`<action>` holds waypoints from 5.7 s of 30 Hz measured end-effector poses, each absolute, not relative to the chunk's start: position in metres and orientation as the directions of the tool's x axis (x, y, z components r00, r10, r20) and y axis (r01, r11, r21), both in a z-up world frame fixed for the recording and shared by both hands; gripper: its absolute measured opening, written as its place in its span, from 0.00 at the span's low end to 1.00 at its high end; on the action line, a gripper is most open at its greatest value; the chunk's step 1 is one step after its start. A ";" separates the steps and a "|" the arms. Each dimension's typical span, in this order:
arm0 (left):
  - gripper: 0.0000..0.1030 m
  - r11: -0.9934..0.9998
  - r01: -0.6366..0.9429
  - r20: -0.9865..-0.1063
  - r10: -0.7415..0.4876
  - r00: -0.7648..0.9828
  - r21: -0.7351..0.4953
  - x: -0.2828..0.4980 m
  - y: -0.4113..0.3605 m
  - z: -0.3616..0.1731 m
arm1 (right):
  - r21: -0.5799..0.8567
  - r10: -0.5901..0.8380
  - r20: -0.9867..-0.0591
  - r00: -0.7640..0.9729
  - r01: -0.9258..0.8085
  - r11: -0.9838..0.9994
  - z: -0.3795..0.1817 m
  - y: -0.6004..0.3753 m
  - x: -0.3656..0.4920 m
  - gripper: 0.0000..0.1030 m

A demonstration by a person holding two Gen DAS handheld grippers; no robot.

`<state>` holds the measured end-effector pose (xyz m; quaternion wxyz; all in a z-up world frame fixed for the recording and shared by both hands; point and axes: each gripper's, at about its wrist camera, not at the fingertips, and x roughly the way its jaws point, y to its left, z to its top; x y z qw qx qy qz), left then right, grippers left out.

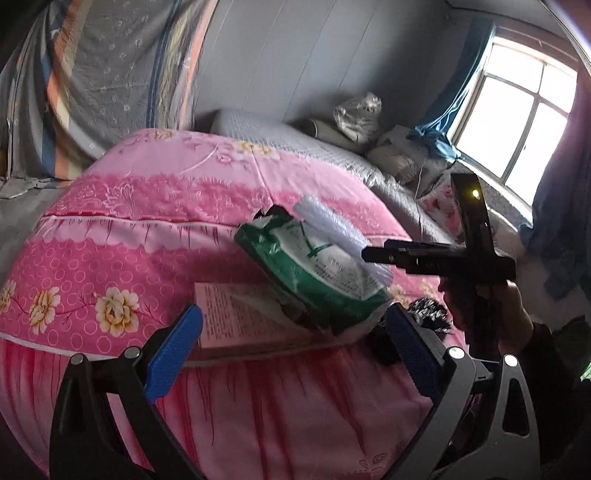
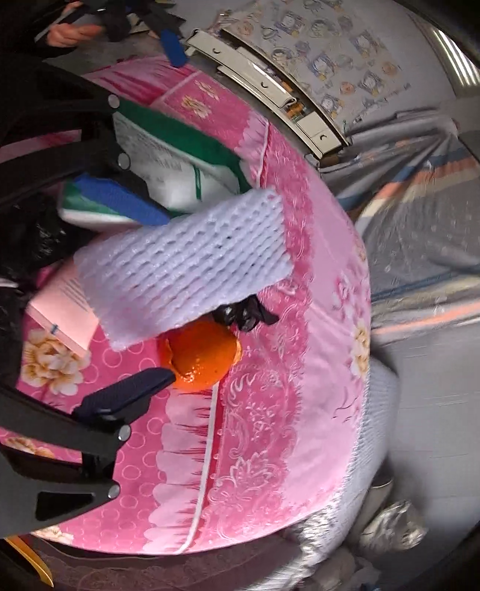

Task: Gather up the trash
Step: 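Grasp the white foam net sleeve with the right tool while the left tool approaches the wipes pack, then lift the sleeve with the right tool while the left tool grasps a black plastic bag, then carry the sleeve and black bag over the yellow bin with both tools, then open both tools to drop the sleeve and bag into the bin, then move both open tools back over the trash on the bed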

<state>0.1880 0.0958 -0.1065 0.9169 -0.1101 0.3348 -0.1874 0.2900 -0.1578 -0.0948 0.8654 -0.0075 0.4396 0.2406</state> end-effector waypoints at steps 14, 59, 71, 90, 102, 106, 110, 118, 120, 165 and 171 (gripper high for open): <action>0.92 0.892 0.387 -0.601 -0.446 0.663 -0.234 0.186 0.048 -0.104 | 0.345 0.535 -0.652 0.537 -0.419 0.840 -0.070 -0.195 0.266 0.26; 0.25 0.549 0.827 -0.684 -0.649 0.333 -0.120 0.217 -0.136 -0.112 | 0.628 0.490 -0.368 0.790 -0.178 0.758 -0.053 -0.408 0.077 0.27; 0.25 0.671 0.727 -0.472 -0.693 0.544 -0.146 0.178 -0.089 -0.048 | 0.638 0.492 -0.325 0.807 -0.197 0.745 -0.038 -0.404 0.069 0.27; 0.25 0.584 0.792 -0.391 -0.781 0.486 -0.181 0.170 -0.145 -0.012 | 0.479 0.064 -0.394 0.917 0.146 0.866 -0.039 -0.463 0.027 0.27; 0.25 0.465 0.851 -0.411 -0.844 0.344 -0.243 0.182 -0.248 -0.022 | 0.380 -0.123 -0.569 0.813 0.393 0.838 -0.095 -0.500 0.015 0.29; 0.25 0.438 0.860 -0.417 -0.855 0.309 -0.262 0.184 -0.286 -0.030 | 0.381 -0.120 -0.600 0.791 0.414 0.827 -0.112 -0.508 0.012 0.30; 0.25 0.423 0.857 -0.429 -0.860 0.277 -0.295 0.185 -0.320 -0.042 | 0.389 -0.121 -0.627 0.770 0.444 0.807 -0.127 -0.523 0.008 0.30; 0.25 0.416 0.838 -0.461 -0.857 0.231 -0.353 0.187 -0.369 -0.072 | 0.421 -0.119 -0.645 0.755 0.481 0.769 -0.145 -0.537 -0.008 0.49; 0.25 0.416 0.837 -0.465 -0.855 0.228 -0.355 0.187 -0.377 -0.076 | 0.437 -0.128 -0.643 0.755 0.499 0.749 -0.146 -0.543 -0.017 0.52; 0.92 0.934 0.182 0.131 -0.148 0.980 -0.308 0.118 0.048 0.078 | 0.300 0.516 -0.559 0.649 -0.422 0.856 -0.057 -0.260 0.117 0.92; 0.92 0.998 0.036 -0.075 -0.040 0.996 -0.049 0.115 0.083 0.030 | 0.280 0.586 -0.643 0.492 -0.562 0.779 -0.051 -0.178 0.161 0.92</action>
